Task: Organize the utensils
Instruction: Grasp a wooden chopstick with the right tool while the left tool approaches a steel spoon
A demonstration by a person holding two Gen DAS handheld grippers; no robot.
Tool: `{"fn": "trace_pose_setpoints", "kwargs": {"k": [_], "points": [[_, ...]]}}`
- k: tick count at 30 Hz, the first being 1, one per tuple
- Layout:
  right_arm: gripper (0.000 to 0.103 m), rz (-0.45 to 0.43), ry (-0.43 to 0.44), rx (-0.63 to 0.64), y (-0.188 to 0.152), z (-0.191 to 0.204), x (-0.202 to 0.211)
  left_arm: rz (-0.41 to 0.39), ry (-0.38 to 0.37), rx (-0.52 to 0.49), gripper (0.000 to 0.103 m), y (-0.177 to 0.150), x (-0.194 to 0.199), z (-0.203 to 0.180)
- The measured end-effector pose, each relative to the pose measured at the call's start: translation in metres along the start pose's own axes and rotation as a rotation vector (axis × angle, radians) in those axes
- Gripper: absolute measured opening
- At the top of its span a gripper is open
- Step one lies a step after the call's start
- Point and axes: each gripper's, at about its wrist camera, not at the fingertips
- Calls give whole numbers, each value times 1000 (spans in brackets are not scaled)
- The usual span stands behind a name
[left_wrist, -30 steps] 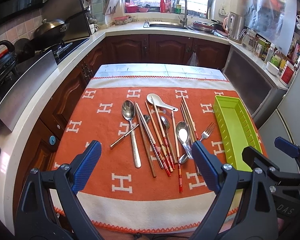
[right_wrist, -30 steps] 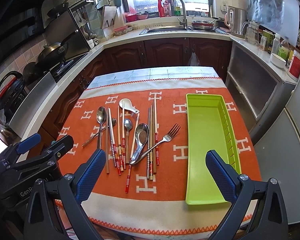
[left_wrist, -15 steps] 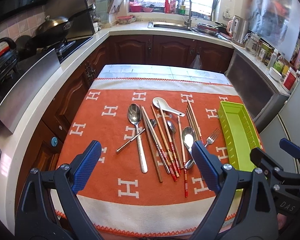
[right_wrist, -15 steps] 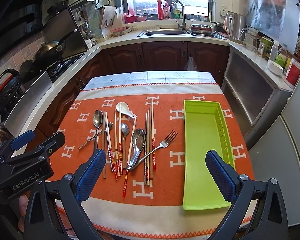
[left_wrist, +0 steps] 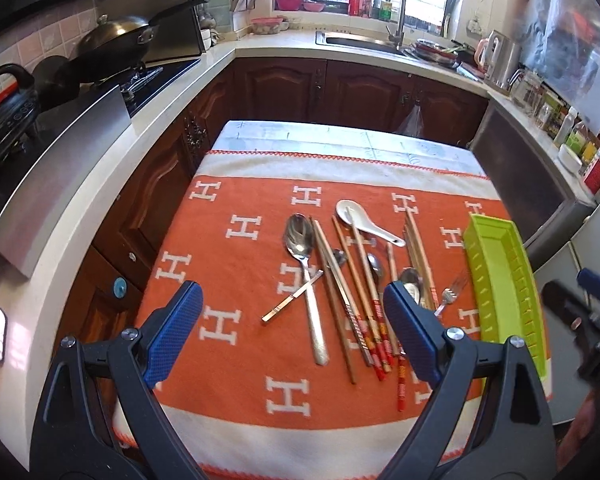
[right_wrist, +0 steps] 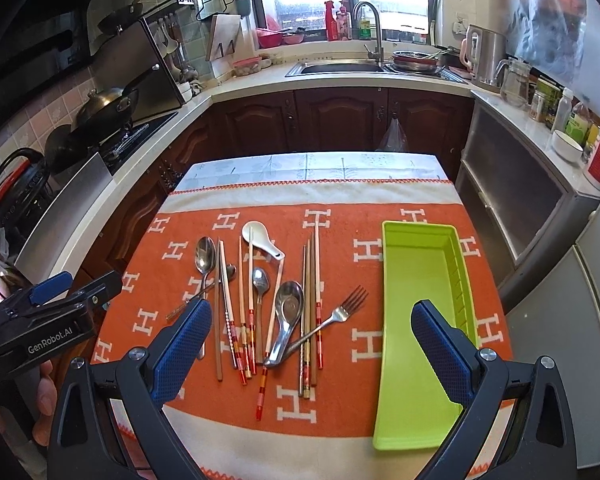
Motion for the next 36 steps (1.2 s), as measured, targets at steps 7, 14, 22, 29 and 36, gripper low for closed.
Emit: {"fn": "trace_pose_setpoints", "kwargs": {"k": [7,14,22,29,36], "points": [[88,68,26,-24,37,7,-42,89,-48,55,89,10,-58,42],[70,202,77,-14,58,29,-110,160,-107,117,73,4,-115,72],[48,385,148,15,26,65,-194,229,-147,74,45,-12,-162,65],[34,502,230,58,-12,100,-243,193,-177,-32,41,-21,-180,37],[23,568,255,114,-42,123,-261,217,-237,-28,41,-33,-187,42]]}}
Point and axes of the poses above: each gripper's, at about its wrist camera, not at the fingertips, and x roughly against the way its jaws point, z to its left, y to its top, and after that the axes turned 14 degrees about -x, right-handed
